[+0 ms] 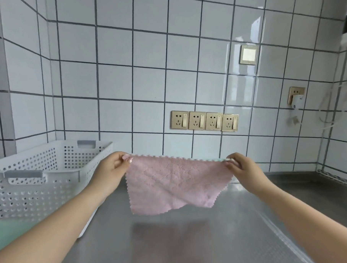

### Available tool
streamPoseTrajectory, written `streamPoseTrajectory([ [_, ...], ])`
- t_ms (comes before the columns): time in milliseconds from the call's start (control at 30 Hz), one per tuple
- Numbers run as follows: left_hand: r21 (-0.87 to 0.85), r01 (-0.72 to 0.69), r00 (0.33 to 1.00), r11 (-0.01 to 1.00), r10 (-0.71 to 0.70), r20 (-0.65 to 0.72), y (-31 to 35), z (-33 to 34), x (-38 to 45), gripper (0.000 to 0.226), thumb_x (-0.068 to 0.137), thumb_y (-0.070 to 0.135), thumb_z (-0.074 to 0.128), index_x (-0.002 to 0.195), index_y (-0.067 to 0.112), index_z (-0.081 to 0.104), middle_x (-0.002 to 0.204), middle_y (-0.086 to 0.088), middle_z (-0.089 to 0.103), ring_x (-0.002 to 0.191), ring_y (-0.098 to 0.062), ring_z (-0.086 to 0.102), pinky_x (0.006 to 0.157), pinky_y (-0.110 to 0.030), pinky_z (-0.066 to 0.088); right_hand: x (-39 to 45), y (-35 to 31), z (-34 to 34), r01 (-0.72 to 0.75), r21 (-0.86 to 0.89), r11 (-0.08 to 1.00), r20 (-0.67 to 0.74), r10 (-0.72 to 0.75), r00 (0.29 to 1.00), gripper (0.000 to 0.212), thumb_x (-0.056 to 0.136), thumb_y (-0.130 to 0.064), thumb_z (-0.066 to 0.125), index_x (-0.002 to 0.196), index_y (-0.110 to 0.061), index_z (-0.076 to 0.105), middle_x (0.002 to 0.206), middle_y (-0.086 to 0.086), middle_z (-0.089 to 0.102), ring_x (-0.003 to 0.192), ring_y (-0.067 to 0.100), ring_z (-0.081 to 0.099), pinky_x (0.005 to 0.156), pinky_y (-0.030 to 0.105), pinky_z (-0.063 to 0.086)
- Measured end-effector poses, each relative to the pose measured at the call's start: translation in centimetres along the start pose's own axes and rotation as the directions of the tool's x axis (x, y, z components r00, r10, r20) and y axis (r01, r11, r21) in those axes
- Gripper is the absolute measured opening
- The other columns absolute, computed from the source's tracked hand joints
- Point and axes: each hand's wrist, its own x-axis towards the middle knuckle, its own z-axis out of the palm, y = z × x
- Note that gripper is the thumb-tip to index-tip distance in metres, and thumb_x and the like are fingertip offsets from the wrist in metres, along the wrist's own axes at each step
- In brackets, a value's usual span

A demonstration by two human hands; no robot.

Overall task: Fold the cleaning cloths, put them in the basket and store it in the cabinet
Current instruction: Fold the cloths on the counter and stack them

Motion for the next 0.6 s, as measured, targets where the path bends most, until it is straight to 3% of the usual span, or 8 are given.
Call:
streamPoseTrajectory([
  [167,-0.027,0.206,0.951,0.978,-0.193,0.243,-3.2,-0.5,-6.3,0.014,0.094,0.013,0.053,0.082,0.016,0.060,0.067,0.010,0.066,0.065,-0.009,0.055,0.069,-0.027,0.045,-6.3,2.8,1.4,-0.093,-0.061,0.994,0.232,0.104,0.967,0.018,0.096,-0.026,0.050,0.078,-0.028,0.049,0.069,-0.009,0.051,0.066,0.007,0.045,0.061,0.024,0.035],
  [267,-0.007,0.365,0.859,0.931,-0.334,0.388,-5.3,-1.1,-10.0,0.010,0.095,0.015,0.052,0.090,0.009,0.059,0.076,-0.004,0.061,0.074,-0.017,0.054,0.072,-0.032,0.048,-10.2,4.2,1.7,-0.138,-0.097,0.986,0.359,0.164,0.919,0.017,0.096,-0.026,0.049,0.079,-0.023,0.050,0.067,-0.007,0.051,0.062,0.005,0.044,0.060,0.023,0.035],
  [367,0.049,0.513,0.709,0.857,-0.455,0.538,-5.5,-1.7,-13.9,0.011,0.097,0.016,0.048,0.090,0.013,0.055,0.076,0.002,0.063,0.074,-0.016,0.055,0.070,-0.028,0.050,-13.8,5.0,1.8,-0.176,-0.130,0.976,0.453,0.216,0.865,0.018,0.096,-0.028,0.049,0.079,-0.021,0.051,0.067,-0.009,0.052,0.061,0.005,0.046,0.062,0.023,0.038],
  [467,0.097,0.587,0.592,0.804,-0.508,0.626,-5.1,-2.3,-16.7,0.012,0.098,0.016,0.045,0.089,0.013,0.052,0.071,0.004,0.063,0.067,-0.014,0.055,0.066,-0.029,0.052,-16.7,5.1,1.8,-0.228,-0.157,0.961,0.503,0.276,0.819,0.016,0.096,-0.027,0.048,0.087,-0.017,0.056,0.075,0.001,0.060,0.066,0.012,0.053,0.064,0.026,0.047],
  [600,0.106,0.630,0.546,0.770,-0.535,0.644,-4.2,-3.2,-17.7,0.011,0.098,0.017,0.045,0.092,0.010,0.052,0.066,0.004,0.061,0.058,-0.010,0.053,0.055,-0.027,0.050,-18.2,4.5,1.3,-0.273,-0.138,0.952,0.530,0.303,0.792,0.013,0.096,-0.025,0.049,0.089,-0.018,0.058,0.071,0.000,0.058,0.053,0.005,0.054,0.051,0.021,0.049],
])
